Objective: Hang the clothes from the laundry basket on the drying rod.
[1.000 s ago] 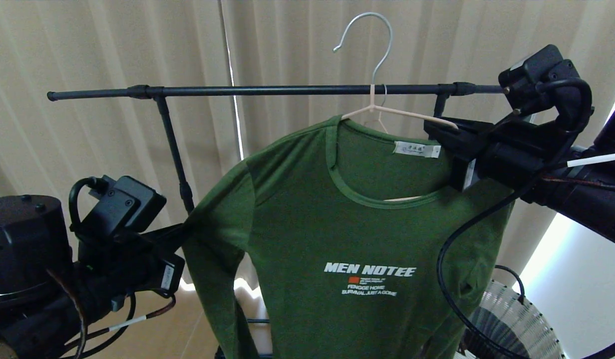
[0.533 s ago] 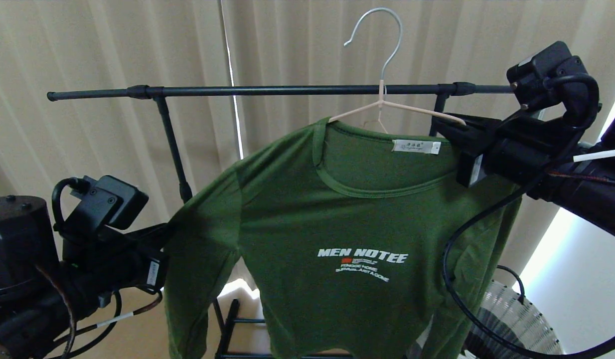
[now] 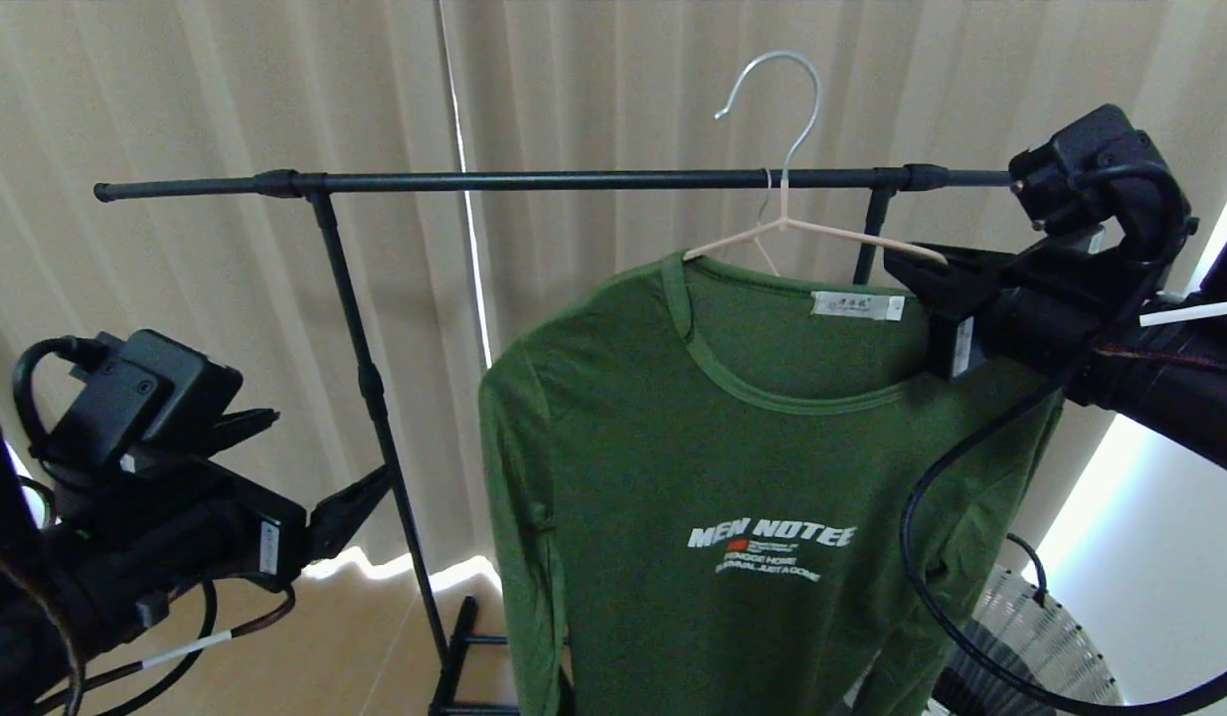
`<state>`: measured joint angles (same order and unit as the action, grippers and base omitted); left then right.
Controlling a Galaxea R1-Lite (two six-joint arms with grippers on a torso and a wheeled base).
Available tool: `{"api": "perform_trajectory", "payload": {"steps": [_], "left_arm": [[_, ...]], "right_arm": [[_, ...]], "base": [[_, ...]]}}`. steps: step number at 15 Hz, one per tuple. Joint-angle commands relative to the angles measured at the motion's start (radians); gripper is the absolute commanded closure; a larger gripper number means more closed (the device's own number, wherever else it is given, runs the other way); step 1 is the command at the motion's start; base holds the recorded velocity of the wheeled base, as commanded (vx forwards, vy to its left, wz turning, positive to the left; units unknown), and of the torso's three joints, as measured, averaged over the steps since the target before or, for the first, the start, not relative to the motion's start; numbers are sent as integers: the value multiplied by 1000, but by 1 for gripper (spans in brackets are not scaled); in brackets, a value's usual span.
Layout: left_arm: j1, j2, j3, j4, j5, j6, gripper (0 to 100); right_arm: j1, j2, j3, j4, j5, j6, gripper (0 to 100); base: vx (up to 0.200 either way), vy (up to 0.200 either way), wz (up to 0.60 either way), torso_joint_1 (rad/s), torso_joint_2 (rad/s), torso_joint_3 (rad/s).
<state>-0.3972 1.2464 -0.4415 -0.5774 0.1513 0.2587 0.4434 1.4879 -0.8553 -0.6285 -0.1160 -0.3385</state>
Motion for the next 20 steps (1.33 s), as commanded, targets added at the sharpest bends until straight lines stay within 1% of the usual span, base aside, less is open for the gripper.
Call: {"api": "perform_trajectory", "payload": {"steps": [1,2,3,4,7,8,9,12,14,18,20], "left_arm": [[5,-116,-6,74,-2,-36,0],[6,-162,-6,139,-4,-56,0],[6,-194,-2,182,-4,-90,0],[6,-219,18,192,-2,-118,0],[6,-266,89,183,-10,-133,0],[3,-295,109,180,-59,-131,0],[6,-306,110,179,-91,-130,0],[18,-321,96,177,-96,-130,0],[37,-305,73,179,-96,-138,0],[66,-271,73,179,-96,-139,0],[87,-254,73,179,-96,-136,0]], "right_arm": [[-40,-17,2,47,-31,0,100],[-52,-26,2,81,-48,0,100],[-66,-35,4,107,-70,0,100],[-74,-41,10,127,-91,0,100],[-81,-46,29,133,-126,0,100],[-91,-43,24,139,-134,0,100],[-92,-43,25,141,-139,0,100],[-117,-40,30,141,-143,0,100],[-138,-41,29,138,-143,0,100],[-143,-47,32,138,-143,1,100],[-143,-47,32,136,-142,1,100]], "base": [[0,0,0,0,0,0],[0,0,0,0,0,0],[0,0,0,0,0,0],[0,0,0,0,0,0],[0,0,0,0,0,0],[0,0,0,0,0,0],[0,0,0,0,0,0],[0,0,0,0,0,0],[0,0,0,0,0,0],[0,0,0,0,0,0],[0,200,0,5,7,0]]}}
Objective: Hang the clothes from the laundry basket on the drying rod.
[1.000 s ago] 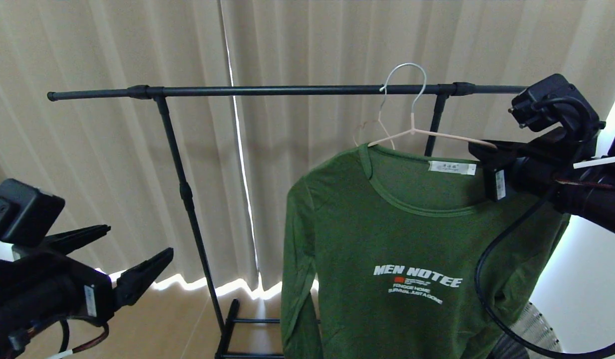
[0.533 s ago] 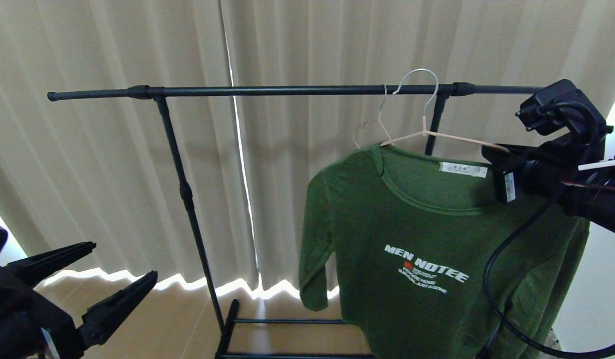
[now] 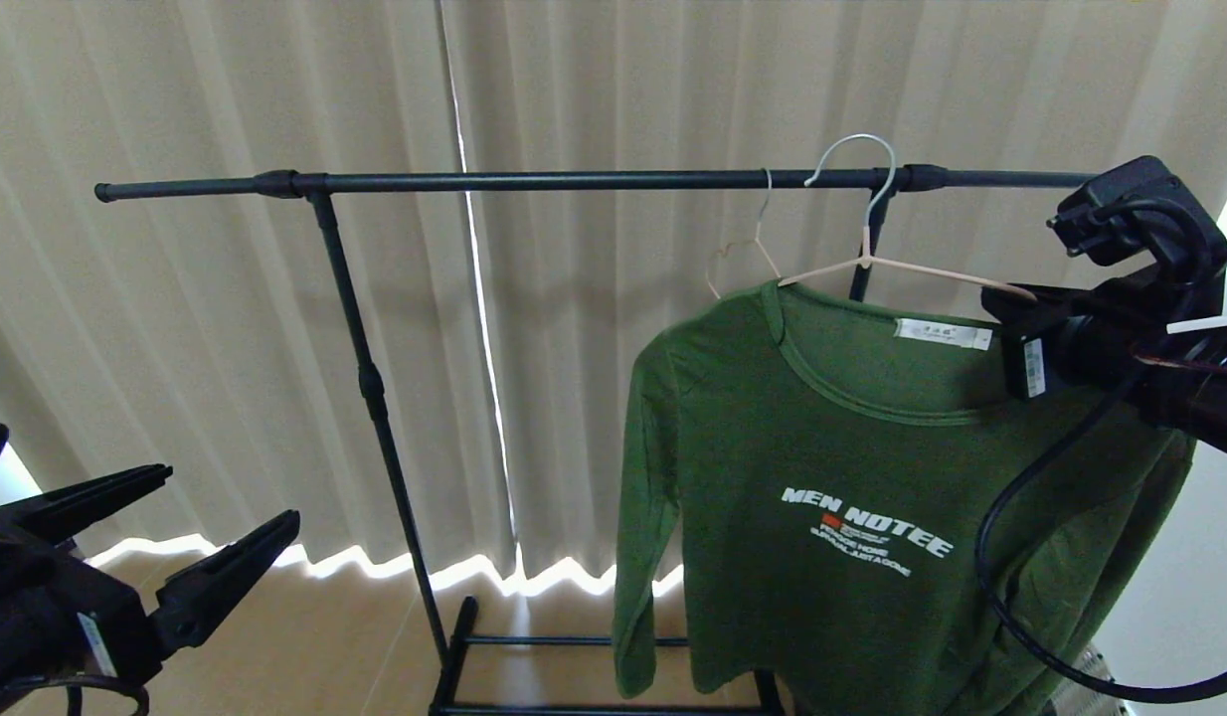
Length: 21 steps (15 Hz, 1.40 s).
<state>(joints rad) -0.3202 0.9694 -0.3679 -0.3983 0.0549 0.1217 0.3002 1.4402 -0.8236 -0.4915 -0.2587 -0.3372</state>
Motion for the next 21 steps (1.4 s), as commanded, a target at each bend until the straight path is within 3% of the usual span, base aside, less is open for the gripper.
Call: {"api": "perform_trajectory", "payload": {"steps": [1,7,16,21], "left_arm": [[10,31,-2,-1,0,1,0],[10,32,7,-2,0,4,0],[6,48,-9,-1,-1,4,0],[6,46,-8,-1,-1,6,0]], "right_arm": [[0,2,0,-1,1,0,100],[0,-1,9,-12,1,1,100],[2,12,6,-10,3,46,100],[2,14,8,-9,1,44,100]], "base": [[0,200,0,-2,-2,7],[0,200,0,1,2,3],[0,0,0,0,0,0],[200,0,0,0,1,4]]}}
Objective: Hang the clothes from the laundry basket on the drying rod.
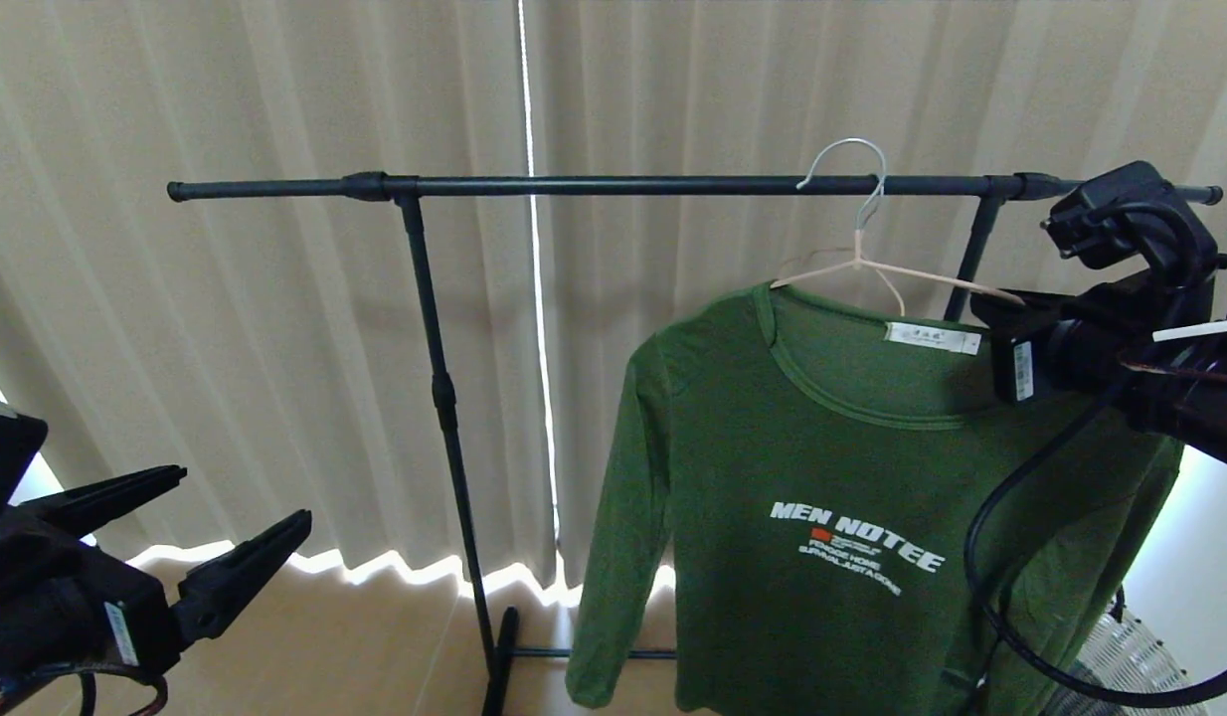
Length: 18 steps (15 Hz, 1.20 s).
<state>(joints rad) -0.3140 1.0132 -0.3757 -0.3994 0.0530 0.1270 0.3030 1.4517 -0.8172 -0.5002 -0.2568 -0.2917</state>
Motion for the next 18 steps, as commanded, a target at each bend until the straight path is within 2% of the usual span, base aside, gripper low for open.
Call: {"api": "perform_trajectory", "payload": {"steps": [1,8,11,14,18], "left_arm": [[0,2,1,1,1,0,0],[0,-4,12,1,1,6,0],[0,-4,12,1,1,5,0],[1,-7,17,1,1,5,0],[0,-30,21,1,1,5,0]], "right_arm": [[-2,3,3,2,-1,0,100],[-2,44,-11,-4,-1,6,100],[1,67,-25,-9,1,25,100],[5,134,-86,-6,-2,143,100],[25,214,-132,-9,-93,152,100]], "base": [[200,0,0,-17,-12,12],[200,0,0,5,4,2],[0,0,0,0,0,0],[0,0,0,0,0,0],[0,0,0,0,0,0]]}}
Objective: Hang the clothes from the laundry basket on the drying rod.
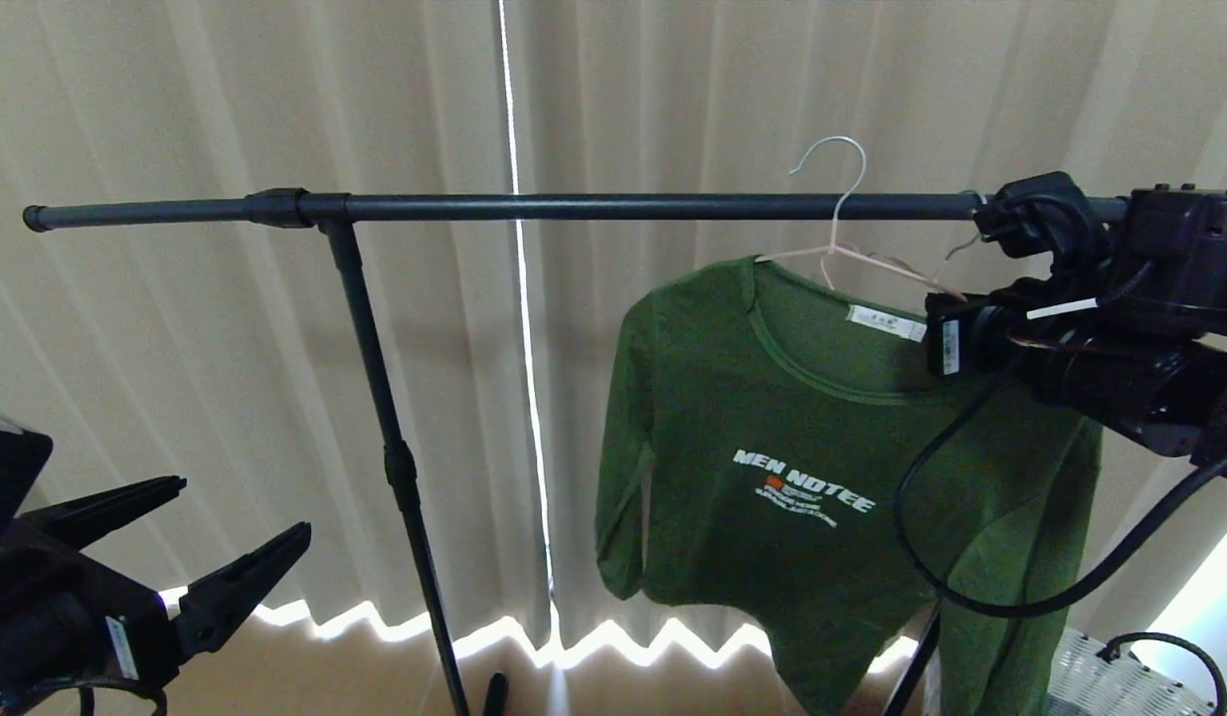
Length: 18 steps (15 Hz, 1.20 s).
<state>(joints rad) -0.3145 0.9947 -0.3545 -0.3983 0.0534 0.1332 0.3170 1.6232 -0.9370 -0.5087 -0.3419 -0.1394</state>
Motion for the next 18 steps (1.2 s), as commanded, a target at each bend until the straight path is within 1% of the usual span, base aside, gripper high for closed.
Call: {"api": "perform_trajectory", "payload": {"steps": [1,3,4,7,12,13,18], "left_arm": [[0,-16,0,-1,-1,0,0],[0,-16,0,-1,-1,-1,0],[-2,-14,0,-1,-1,-1,0],[-2,-11,2,1,-1,-1,0],[-2,-8,8,1,-1,-1,0],[-2,-8,9,1,-1,-1,0],[-2,-4,9,1,-1,-1,0]], "right_arm": [[24,49,-14,1,-22,0,100],[43,84,-16,1,-60,-2,100],[57,96,-20,1,-68,-3,100],[74,106,-22,1,-68,-3,100],[79,107,-32,3,-68,-5,100],[103,107,-34,7,-68,-6,100],[151,104,-39,16,-68,-8,100]], "base": [[0,0,0,0,0,0],[0,0,0,0,0,0],[0,0,0,0,0,0],[0,0,0,0,0,0],[0,0,0,0,0,0],[0,0,0,0,0,0],[0,0,0,0,0,0]]}}
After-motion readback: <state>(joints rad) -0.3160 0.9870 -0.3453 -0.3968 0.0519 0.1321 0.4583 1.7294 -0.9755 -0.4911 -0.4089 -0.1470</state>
